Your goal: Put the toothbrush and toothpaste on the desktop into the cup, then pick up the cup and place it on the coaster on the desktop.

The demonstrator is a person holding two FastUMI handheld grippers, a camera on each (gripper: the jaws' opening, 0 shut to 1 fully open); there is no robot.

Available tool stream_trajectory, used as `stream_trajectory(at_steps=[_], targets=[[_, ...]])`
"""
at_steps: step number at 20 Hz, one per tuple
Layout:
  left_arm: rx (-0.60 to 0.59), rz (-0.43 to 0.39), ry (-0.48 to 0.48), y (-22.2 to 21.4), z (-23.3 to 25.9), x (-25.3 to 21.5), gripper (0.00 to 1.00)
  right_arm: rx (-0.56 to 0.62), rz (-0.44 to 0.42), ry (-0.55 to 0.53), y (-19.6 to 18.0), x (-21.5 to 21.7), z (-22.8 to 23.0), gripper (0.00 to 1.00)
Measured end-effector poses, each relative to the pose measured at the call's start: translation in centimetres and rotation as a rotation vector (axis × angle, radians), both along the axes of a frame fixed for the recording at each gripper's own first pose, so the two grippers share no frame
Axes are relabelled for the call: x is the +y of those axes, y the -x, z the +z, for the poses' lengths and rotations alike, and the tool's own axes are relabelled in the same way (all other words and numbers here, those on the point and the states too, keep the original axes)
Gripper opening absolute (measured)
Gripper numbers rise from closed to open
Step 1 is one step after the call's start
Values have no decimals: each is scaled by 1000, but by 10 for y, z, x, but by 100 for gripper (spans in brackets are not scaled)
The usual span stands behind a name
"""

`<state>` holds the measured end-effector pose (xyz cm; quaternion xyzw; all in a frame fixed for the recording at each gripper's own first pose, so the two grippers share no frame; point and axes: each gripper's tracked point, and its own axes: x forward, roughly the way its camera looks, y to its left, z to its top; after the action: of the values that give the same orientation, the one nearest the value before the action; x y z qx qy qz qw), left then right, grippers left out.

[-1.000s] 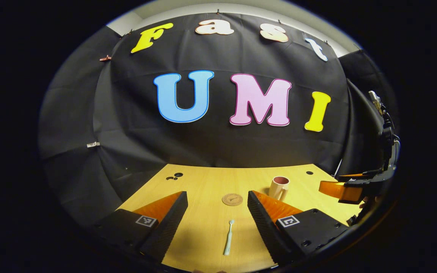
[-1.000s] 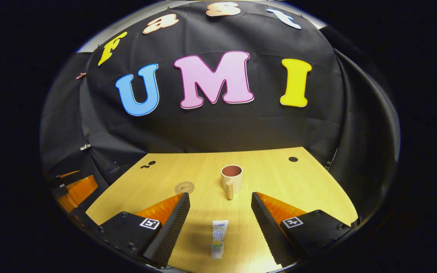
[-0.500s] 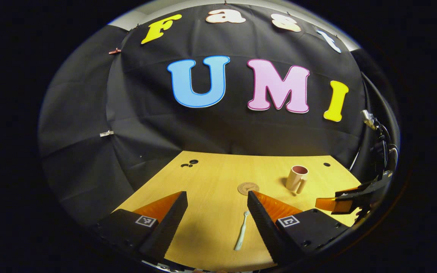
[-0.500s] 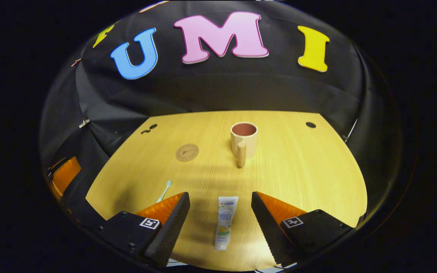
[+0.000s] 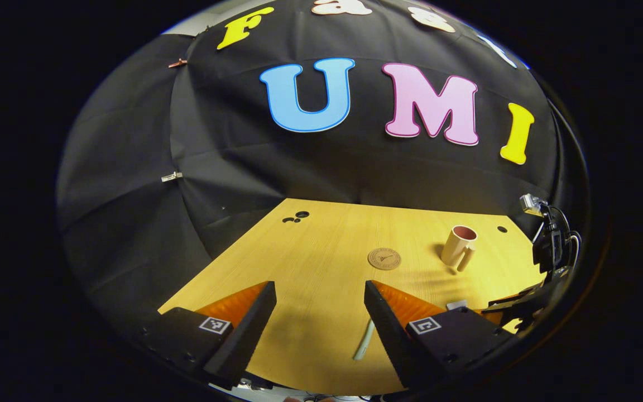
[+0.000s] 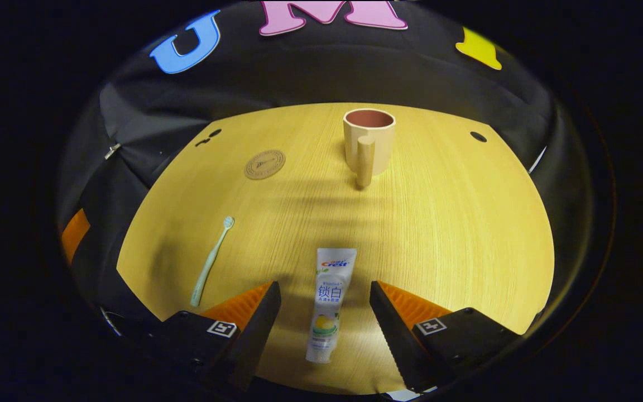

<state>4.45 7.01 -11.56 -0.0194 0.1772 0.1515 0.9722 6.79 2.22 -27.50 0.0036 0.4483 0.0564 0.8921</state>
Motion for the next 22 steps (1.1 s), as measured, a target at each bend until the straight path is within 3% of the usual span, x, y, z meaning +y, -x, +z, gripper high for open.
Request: stream_trajectory(at_steps=[10,17,22], targets=[[55,51,-5,9,-16,4,100,123,30,62,-5,-8,-44,99],[65,34,-4,13,-21,5,100,144,33,144,-1,-6,-52,98],[51,-2,6,15,-21,6,100,167,-66,131,0,-3,-53,77]])
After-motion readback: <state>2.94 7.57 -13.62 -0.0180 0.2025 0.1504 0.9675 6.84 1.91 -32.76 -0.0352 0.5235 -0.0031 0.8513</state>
